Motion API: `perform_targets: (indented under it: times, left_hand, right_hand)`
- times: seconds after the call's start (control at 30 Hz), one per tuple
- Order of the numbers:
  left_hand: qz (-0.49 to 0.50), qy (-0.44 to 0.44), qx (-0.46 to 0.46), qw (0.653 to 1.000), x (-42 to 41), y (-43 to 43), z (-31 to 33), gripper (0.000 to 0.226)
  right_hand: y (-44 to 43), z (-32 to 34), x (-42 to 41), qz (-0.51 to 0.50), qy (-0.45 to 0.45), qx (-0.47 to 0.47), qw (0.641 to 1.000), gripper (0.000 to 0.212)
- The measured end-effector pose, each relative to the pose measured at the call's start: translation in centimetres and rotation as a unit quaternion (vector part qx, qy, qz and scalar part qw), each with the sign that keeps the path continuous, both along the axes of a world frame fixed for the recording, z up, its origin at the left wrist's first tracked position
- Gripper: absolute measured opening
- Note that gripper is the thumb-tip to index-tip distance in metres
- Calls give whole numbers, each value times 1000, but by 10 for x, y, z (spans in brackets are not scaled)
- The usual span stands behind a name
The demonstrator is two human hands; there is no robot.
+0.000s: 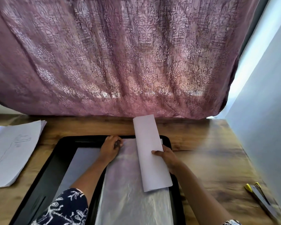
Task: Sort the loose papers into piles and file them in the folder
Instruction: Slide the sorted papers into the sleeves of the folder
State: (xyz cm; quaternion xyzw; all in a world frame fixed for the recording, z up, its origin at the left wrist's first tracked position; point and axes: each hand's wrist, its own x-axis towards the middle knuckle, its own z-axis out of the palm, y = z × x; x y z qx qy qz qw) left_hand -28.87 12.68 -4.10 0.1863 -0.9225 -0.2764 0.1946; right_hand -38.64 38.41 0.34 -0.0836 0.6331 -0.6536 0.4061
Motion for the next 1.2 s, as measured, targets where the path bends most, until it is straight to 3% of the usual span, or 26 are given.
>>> perform_targets:
  times: [0.47, 0.6, 0.73, 0.9, 0.97, 1.07, 1.2]
  left_hand:
    - [-25, 6, -25, 999, 33, -44, 3, 21]
    - [-14, 17, -3, 1000, 39, -59, 5, 7]
    - [-72, 1, 6, 997, 37, -73, 12, 9]
    - [-142, -25, 64, 987, 31, -81, 29, 34]
    - [-156, -26, 84, 984, 30, -87, 27, 29]
    - [-168, -19, 89, 982, 28, -91, 26, 19]
    - [-206, 3, 47, 977, 28, -90, 20, 3]
  right_hand:
    - [-39, -1, 42, -30, -25, 11, 999, 21]
    - [-55, -1, 48, -55, -20, 23, 998, 26]
    - [-61, -3, 46, -94, 10, 44, 995, 35]
    - [-59, 5, 43, -148, 57, 74, 985, 30]
    - [-59, 14, 38, -176, 87, 93, 976, 37]
    - [-57, 37, 31, -206, 147, 88, 963, 29]
    - [-59, 59, 26, -204, 218, 105, 948, 25]
